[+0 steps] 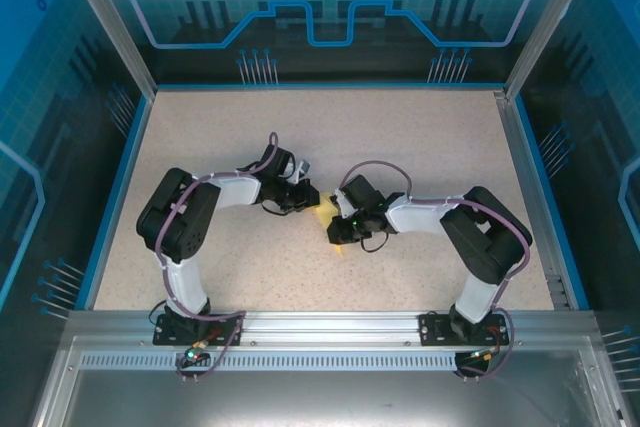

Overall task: Fold a paper plane with a square sheet of paper (pick it up from the middle)
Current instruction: Fold the wing for the fifth time at the center of the table.

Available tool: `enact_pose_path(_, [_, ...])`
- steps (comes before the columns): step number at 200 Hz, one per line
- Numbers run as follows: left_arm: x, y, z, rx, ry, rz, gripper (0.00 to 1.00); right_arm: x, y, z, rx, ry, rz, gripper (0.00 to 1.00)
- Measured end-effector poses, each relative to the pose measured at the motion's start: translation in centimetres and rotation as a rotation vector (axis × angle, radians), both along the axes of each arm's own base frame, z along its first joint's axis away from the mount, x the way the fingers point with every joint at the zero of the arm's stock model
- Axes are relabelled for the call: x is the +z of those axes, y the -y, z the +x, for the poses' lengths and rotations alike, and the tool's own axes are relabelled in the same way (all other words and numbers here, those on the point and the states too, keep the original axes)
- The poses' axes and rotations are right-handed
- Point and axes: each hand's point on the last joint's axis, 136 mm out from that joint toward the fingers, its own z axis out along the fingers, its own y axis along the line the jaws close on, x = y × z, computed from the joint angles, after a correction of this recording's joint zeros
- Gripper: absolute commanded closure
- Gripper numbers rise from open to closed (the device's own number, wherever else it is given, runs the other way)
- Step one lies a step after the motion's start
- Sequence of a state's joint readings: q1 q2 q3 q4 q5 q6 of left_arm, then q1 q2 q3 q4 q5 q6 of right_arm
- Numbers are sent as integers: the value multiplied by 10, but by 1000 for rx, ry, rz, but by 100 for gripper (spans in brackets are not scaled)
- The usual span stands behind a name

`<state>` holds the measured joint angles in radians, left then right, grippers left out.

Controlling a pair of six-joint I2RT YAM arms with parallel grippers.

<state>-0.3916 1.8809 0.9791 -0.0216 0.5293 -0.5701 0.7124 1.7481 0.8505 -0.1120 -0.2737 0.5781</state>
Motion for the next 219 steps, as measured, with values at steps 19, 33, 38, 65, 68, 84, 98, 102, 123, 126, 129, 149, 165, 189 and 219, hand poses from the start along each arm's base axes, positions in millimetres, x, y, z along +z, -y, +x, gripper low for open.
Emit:
enact_pose_path(19, [-7,-3,1,15,-9,20,89,0,0,0,0,0,0,90])
enact_pose_path(33, [-10,-5,2,24,-11,34,89,0,0,0,0,0,0,90])
enact_pose_path(38, [-11,-5,2,26,-11,37,89,0,0,0,0,0,0,90])
enact_pose_path(65, [-13,-6,3,29,-10,45,89,0,0,0,0,0,0,90])
enact_pose_path(68, [-13,-6,3,30,-10,45,89,0,0,0,0,0,0,90])
enact_pose_path(84, [-14,-6,4,29,-15,50,89,0,0,0,0,0,0,90])
enact_pose_path(98, [-14,-6,5,24,-21,55,89,0,0,0,0,0,0,90])
enact_pose_path(102, [-14,-6,5,23,-22,56,89,0,0,0,0,0,0,90])
enact_pose_path(123, [-14,-7,7,10,-27,57,88,0,0,0,0,1,-1,90])
enact_pose_path(126, [-14,-7,7,10,-30,58,88,0,0,0,1,2,-1,90])
enact_pose_path(129, [-14,-7,8,9,-29,58,88,0,0,0,2,2,-1,90])
enact_pose_path(149, [-14,-11,15,13,-26,72,89,-1,1,0,1,4,-2,90])
enact_pose_path(165, [-14,-17,25,30,-23,92,88,0,1,0,1,6,-1,91])
enact_pose_path(189, [-12,-29,45,71,2,136,89,0,2,-1,1,7,-1,91])
enact_pose_path(219, [-3,-44,65,116,43,163,88,0,3,-2,0,7,-2,91])
